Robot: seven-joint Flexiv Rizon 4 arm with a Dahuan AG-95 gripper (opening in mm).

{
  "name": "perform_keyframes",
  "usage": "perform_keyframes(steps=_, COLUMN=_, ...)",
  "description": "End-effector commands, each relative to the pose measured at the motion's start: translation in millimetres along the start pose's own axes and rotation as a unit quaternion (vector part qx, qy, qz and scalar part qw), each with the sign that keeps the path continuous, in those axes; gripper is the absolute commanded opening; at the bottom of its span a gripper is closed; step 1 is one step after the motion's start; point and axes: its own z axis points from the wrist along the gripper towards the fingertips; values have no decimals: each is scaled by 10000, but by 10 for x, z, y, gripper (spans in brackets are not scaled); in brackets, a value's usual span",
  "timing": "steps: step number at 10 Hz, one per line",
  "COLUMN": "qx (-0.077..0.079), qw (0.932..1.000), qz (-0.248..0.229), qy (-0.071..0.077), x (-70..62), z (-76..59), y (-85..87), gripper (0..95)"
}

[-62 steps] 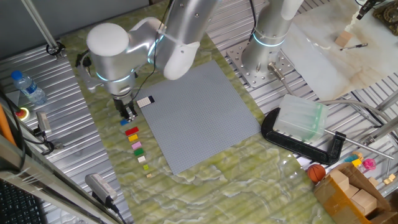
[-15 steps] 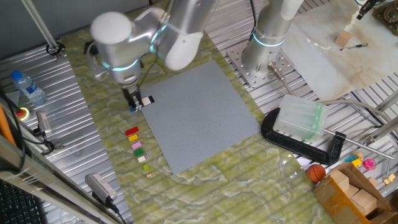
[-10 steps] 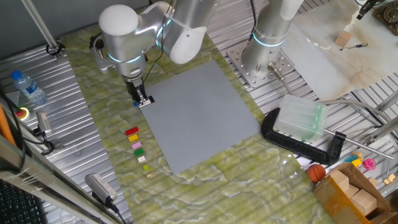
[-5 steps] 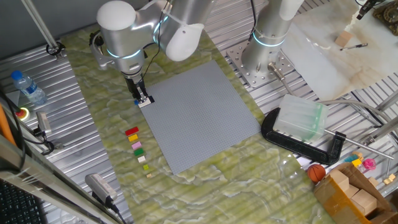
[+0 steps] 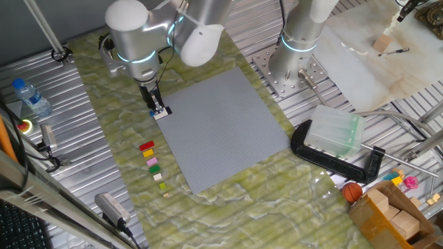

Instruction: Build with small Lego blocks

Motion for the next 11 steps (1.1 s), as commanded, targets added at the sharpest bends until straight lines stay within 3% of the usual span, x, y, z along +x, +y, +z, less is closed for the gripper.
perform_keyframes(steps=1, qx=61, qw=9998, qz=58, qy=-175, x=-2, z=12, y=1, gripper=0)
perform_keyframes(steps=9, qx=102, qw=9996, qz=205, qy=-144, x=-14, z=11, y=11, gripper=0)
perform_keyframes(steps=11, qx=100, qw=9995, qz=213, qy=-209, x=-14, z=11, y=11, gripper=0)
